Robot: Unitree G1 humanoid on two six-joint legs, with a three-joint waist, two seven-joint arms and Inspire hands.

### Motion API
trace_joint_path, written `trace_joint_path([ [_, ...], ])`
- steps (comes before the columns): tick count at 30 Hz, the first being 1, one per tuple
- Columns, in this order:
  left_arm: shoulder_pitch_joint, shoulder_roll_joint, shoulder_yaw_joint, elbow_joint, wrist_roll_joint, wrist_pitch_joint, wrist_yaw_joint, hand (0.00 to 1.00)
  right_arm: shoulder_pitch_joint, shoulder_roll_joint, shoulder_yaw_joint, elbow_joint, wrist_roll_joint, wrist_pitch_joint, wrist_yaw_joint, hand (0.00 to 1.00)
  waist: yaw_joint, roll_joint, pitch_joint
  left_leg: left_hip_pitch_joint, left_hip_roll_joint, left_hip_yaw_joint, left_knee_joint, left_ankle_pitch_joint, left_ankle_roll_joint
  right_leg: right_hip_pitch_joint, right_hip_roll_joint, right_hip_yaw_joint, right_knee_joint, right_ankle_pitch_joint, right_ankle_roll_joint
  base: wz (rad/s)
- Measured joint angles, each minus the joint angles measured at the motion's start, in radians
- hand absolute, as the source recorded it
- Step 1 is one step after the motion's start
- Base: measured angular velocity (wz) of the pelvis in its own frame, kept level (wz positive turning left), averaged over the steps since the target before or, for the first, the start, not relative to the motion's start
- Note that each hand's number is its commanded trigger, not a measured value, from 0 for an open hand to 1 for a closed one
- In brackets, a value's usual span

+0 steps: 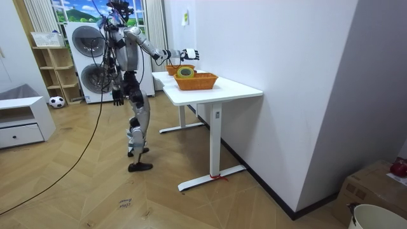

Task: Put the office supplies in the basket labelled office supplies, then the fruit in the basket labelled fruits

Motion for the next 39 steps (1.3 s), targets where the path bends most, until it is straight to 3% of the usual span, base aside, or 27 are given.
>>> trace_joint_path([
  [7,-0.023,0.0,-0.013,0.0,-0.038,-0.015,-0.008,0.0,-0.001,0.008,-0.004,0.04,0.006,-0.011,0.025,0.0,-0.009,-0.003,-0.0002,-0.066,0.0,0.001,0.024,0.001,0.001,-0.048,0.0,-0.024,0.002,0.0,0.0,0.03],
  [10,-0.023,0.0,-0.031,0.0,-0.038,-0.018,-0.024,0.0,-0.005,0.008,-0.006,0.078,0.006,-0.014,0.036,0.0,-0.008,0.001,0.0029,-0.084,-0.001,0.002,0.024,0.004,0.002,-0.069,0.0,-0.023,0.004,0.001,-0.002,0.0],
  [12,-0.027,0.0,-0.04,0.003,-0.038,-0.019,-0.028,0.0,-0.006,0.008,-0.006,0.1,0.007,-0.021,0.038,0.0,-0.007,0.006,0.0115,-0.087,0.0,0.002,0.022,0.006,0.002,-0.075,-0.001,-0.023,0.009,0.001,-0.002,0.0],
  [16,-0.029,-0.001,-0.051,0.014,-0.038,-0.029,-0.025,0.0,-0.008,0.014,-0.004,0.177,0.034,-0.036,0.046,0.0,0.003,0.008,0.0146,-0.105,0.001,0.004,0.021,0.008,0.001,-0.102,-0.003,-0.02,0.018,0.001,-0.002,-0.03],
  [28,-0.066,-0.006,-0.058,0.023,-0.079,-0.045,-0.019,0.0,-0.05,0.026,-0.002,0.266,0.032,-0.055,0.029,0.0,0.019,-0.008,0.0222,-0.159,0.003,0.008,0.021,0.01,0.0,-0.159,-0.002,-0.028,0.018,0.002,-0.003,-0.01],
  [36,-0.082,-0.005,-0.079,0.025,-0.105,-0.046,-0.019,0.0,-0.051,0.026,-0.002,0.277,0.03,-0.079,0.021,0.0,0.023,-0.016,0.0222,-0.172,0.003,0.01,0.022,0.01,0.0,-0.171,-0.003,-0.025,0.018,0.002,-0.004,0.0],
  [39,-0.086,-0.004,-0.081,0.026,-0.157,-0.052,-0.019,0.0,-0.057,0.027,-0.001,0.314,0.026,-0.106,0.025,0.0,0.026,-0.022,0.026,-0.172,0.003,0.007,0.022,0.01,0.0,-0.171,-0.002,-0.025,0.018,0.002,-0.004,0.0],
])
